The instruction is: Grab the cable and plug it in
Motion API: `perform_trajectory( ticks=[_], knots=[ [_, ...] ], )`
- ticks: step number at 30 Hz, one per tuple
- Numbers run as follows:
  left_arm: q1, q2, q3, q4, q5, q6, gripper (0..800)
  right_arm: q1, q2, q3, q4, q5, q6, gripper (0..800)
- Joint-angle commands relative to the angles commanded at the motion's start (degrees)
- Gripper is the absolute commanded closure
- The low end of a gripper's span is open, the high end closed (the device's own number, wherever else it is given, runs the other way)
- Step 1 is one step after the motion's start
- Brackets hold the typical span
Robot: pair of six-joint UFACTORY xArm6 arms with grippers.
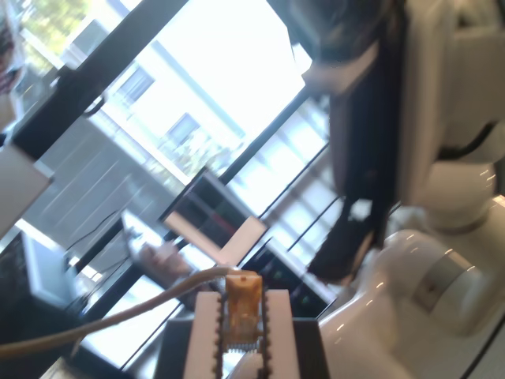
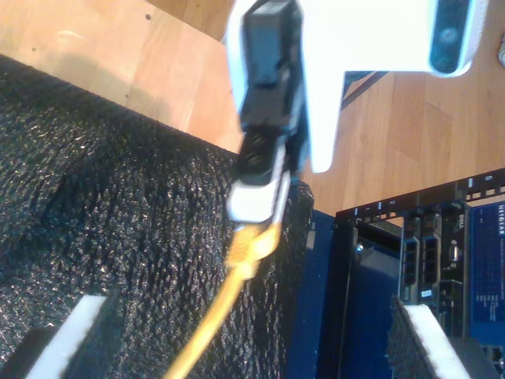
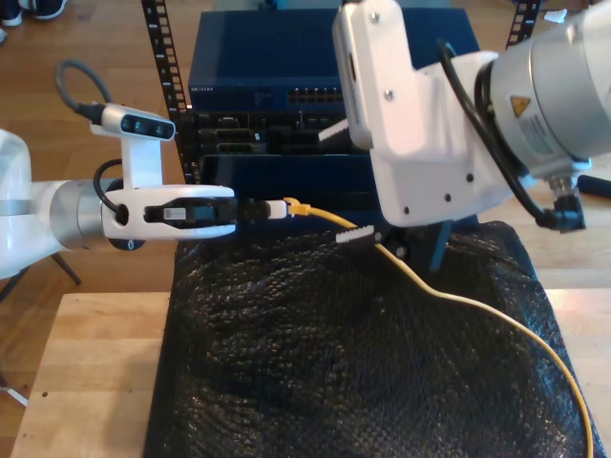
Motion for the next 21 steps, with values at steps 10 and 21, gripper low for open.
perform_trajectory(
  ticks=[10,21],
  knots=[
    [-0.1,1.1,-0.1,-0.4,3.3,-0.6,787,7.4,-1.1,4.3,-0.1,-11.5,-1.2,7],
    [-0.3,1.8,0.1,-3.1,8.4,-2.4,774,10.5,-1.9,7.1,0.1,-17.6,-3.0,135]
  ],
)
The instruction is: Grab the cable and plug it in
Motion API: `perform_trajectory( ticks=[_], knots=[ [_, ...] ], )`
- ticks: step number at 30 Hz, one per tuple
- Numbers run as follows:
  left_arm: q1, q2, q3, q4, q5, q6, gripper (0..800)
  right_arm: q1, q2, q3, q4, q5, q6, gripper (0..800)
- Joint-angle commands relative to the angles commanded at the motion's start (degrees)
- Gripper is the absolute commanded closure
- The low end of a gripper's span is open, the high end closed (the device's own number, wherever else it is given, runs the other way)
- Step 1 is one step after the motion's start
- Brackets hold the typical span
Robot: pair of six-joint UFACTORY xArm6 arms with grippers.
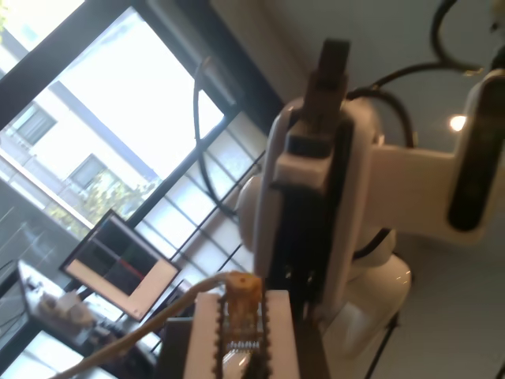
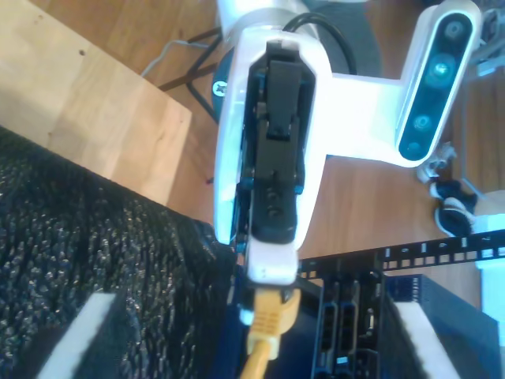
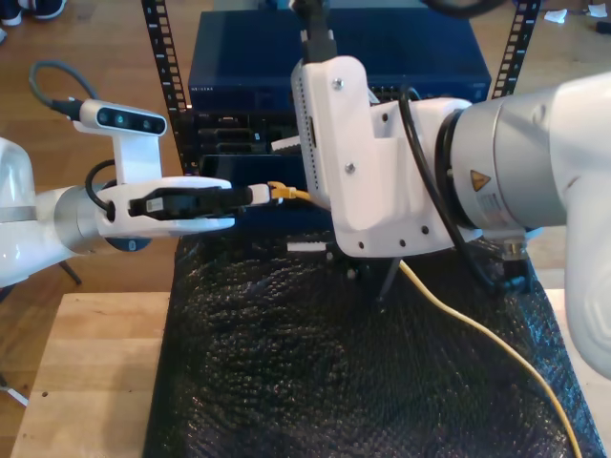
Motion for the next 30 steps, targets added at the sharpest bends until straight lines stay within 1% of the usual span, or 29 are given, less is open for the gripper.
perform_trajectory(
  ticks=[2,7,13,17,27,30],
  knots=[
    [0.0,0.0,0.1,0.0,0.1,0.0,774,0.1,-0.1,0.0,0.0,-0.4,0.0,155],
    [-0.2,0.3,0.1,-0.1,0.8,0.0,775,0.0,-0.4,1.6,0.0,-4.7,0.2,302],
    [-0.2,0.4,0.1,-0.2,1.5,0.2,775,0.1,-0.5,1.7,0.0,-5.1,0.3,416],
    [-0.4,0.5,0.1,-0.2,1.7,0.3,775,0.1,-0.6,1.7,0.0,-5.1,0.3,436],
    [-0.6,0.5,0.1,-1.2,2.6,0.3,775,0.6,-1.3,1.7,0.2,-5.0,1.3,457],
    [-0.6,0.6,0.1,-1.4,2.8,0.3,775,0.6,-1.3,1.7,0.2,-5.0,1.9,479]
  ],
)
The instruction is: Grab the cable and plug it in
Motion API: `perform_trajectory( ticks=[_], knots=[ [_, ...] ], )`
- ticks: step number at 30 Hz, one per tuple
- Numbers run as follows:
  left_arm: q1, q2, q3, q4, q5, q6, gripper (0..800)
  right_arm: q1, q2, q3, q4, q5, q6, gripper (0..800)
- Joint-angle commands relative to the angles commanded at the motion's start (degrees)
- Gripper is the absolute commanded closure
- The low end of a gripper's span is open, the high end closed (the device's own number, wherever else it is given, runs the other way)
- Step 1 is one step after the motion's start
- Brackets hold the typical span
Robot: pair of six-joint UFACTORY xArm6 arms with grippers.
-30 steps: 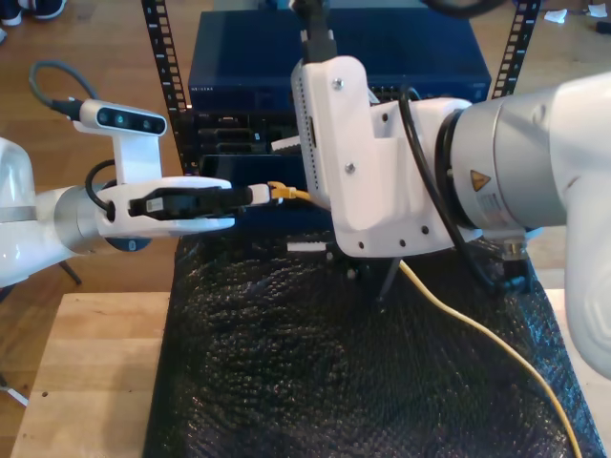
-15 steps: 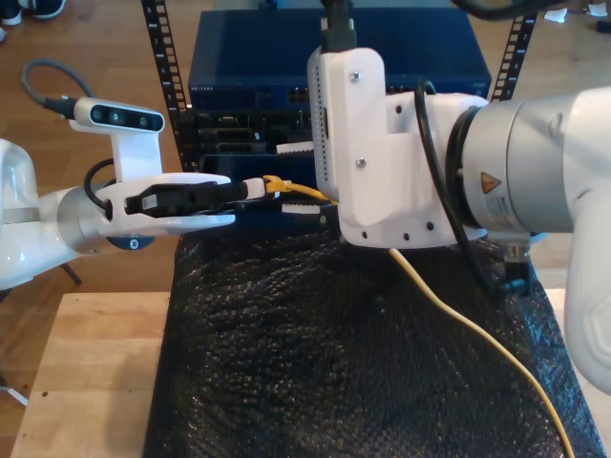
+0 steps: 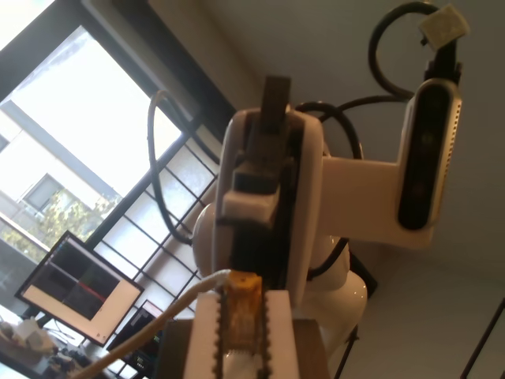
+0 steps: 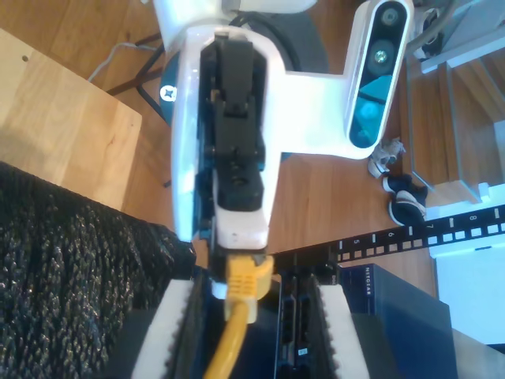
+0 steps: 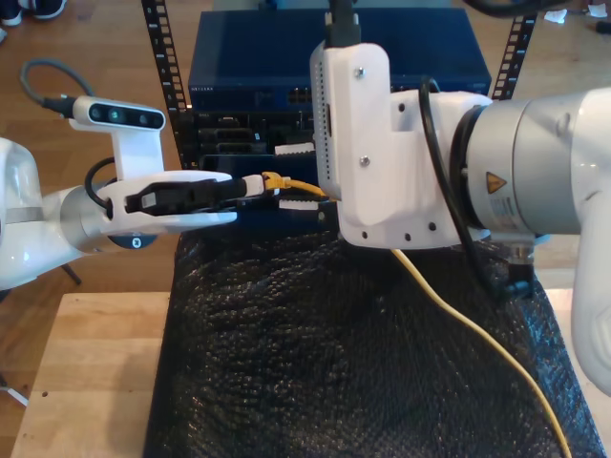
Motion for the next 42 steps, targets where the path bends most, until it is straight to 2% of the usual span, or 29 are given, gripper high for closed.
perform_trajectory(
  ticks=[29,35,42],
  knots=[
    [-0.4,0.3,-0.2,-0.7,1.5,0.2,770,1.3,-0.3,0.0,0.0,0.0,0.3,519],
    [-0.4,0.3,-0.2,-0.7,1.6,0.2,769,1.3,-0.3,0.1,0.0,0.0,0.4,556],
    [-0.4,0.3,-0.2,-0.7,1.7,0.2,769,1.2,-0.4,0.2,0.0,0.0,1.4,651]
  ],
)
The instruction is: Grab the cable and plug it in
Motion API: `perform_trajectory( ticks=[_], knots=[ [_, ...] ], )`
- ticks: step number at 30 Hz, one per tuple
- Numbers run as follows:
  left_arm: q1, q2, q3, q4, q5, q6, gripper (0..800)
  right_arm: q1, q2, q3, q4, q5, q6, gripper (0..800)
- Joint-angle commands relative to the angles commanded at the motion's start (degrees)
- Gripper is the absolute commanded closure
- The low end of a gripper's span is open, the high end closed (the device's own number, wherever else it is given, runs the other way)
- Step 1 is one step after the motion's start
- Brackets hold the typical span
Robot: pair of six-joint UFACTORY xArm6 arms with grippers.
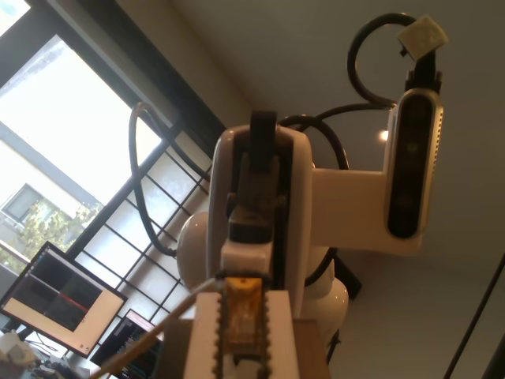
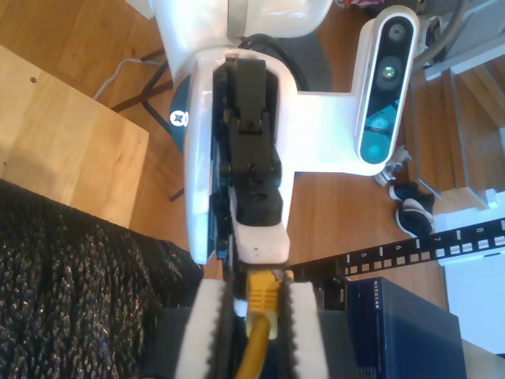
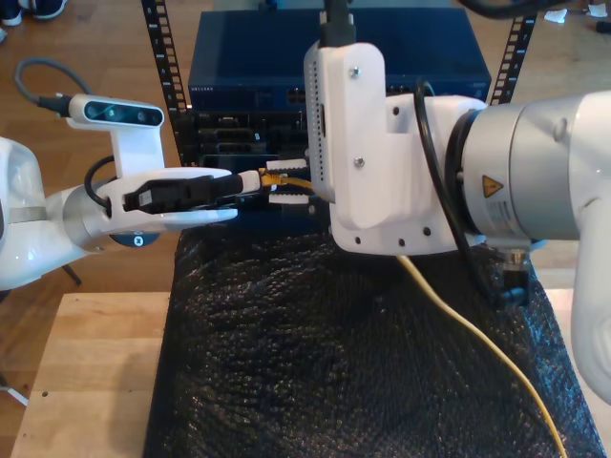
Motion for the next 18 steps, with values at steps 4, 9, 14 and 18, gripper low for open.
perform_trajectory(
  ticks=[4,9,14,18],
  knots=[
    [0.0,0.0,0.0,0.0,0.0,0.0,769,0.0,-0.1,0.1,0.1,-0.2,0.1,738],
    [0.0,0.0,-0.1,0.0,0.0,-0.1,769,0.0,-0.1,0.1,0.1,-0.2,0.1,780],
    [0.0,0.0,0.0,0.4,0.2,-1.0,549,0.0,0.0,0.1,0.1,-0.2,1.5,792],
    [0.0,-0.1,0.0,0.4,0.2,-2.1,363,-0.1,0.0,0.1,0.0,-0.2,1.9,793]
  ],
)
